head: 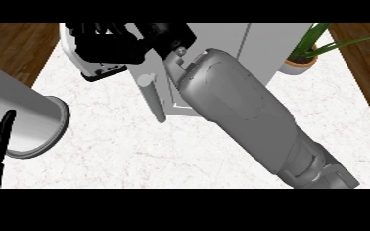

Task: Pick up the wine, place it into the cabinet and close the cabinet

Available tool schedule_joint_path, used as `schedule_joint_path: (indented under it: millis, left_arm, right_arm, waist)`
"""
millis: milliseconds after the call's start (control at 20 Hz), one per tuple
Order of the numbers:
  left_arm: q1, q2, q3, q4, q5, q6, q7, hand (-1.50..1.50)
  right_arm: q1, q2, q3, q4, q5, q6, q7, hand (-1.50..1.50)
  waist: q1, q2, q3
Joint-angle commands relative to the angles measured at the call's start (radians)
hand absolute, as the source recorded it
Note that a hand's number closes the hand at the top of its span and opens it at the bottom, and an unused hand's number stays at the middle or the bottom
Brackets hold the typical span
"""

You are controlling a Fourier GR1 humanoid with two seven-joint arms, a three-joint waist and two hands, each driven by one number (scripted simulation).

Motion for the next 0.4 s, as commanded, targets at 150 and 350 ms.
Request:
schedule_joint_path:
  millis: [150, 350]
  left_arm:
    - [-0.024, -0.011, -0.003, 0.015, -0.006, -0.005, 0.020, -1.50]
    - [-0.010, -0.015, -0.005, -0.028, -0.012, 0.007, 0.028, -1.50]
  right_arm:
    - [-0.011, -0.097, -0.064, 0.179, 0.049, 0.036, -0.076, 1.50]
    - [0.003, -0.088, -0.053, 0.207, 0.082, 0.017, -0.118, 1.50]
  waist:
    - [-0.009, 0.042, 0.003]
    - [0.007, 0.041, 0.003]
